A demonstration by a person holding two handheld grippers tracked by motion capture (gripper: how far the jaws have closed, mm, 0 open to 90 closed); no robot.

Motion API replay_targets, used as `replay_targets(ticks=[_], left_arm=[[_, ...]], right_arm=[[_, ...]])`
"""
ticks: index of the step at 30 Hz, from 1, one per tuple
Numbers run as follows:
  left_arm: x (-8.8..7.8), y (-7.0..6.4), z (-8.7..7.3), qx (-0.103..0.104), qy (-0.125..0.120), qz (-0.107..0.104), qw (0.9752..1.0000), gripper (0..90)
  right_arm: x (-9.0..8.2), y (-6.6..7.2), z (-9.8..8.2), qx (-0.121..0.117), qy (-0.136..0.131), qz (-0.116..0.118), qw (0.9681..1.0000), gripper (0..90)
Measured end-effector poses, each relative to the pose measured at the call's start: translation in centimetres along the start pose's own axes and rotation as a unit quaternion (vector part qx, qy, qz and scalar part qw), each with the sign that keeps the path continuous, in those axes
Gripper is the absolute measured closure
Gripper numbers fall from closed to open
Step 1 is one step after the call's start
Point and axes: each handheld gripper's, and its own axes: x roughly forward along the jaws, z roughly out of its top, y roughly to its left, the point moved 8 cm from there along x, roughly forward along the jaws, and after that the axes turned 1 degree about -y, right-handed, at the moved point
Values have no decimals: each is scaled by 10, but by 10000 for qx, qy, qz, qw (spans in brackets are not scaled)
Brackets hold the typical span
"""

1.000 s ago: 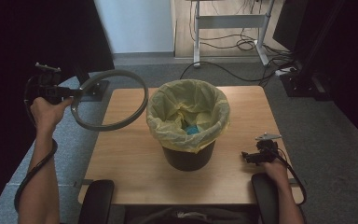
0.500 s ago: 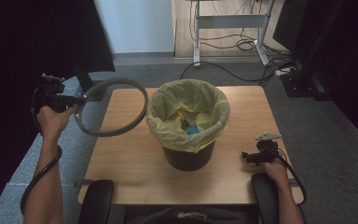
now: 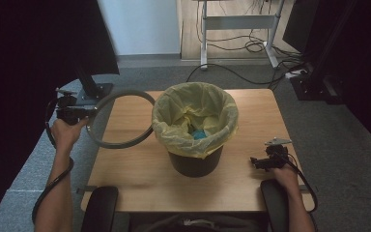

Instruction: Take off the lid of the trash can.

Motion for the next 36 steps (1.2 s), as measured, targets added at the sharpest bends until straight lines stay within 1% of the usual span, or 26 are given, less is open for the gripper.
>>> replay_targets(ticks=[7,15,21,29,36], left_arm=[[17,4,-13,-70,-4,-30,10000,793],[38,7,-28,-73,17,-34,10000,793],[56,10,-40,-126,48,-109,9998,793],[82,11,-57,-106,190,-80,9997,792],[98,12,-69,-62,260,38,9996,792]], right_arm=[[0,0,0,5,-2,1,10000,0],[0,0,0,6,-2,0,10000,0],[0,0,0,5,-1,0,10000,0],[0,0,0,7,-1,1,10000,0],[0,0,0,5,-1,1,10000,0]])
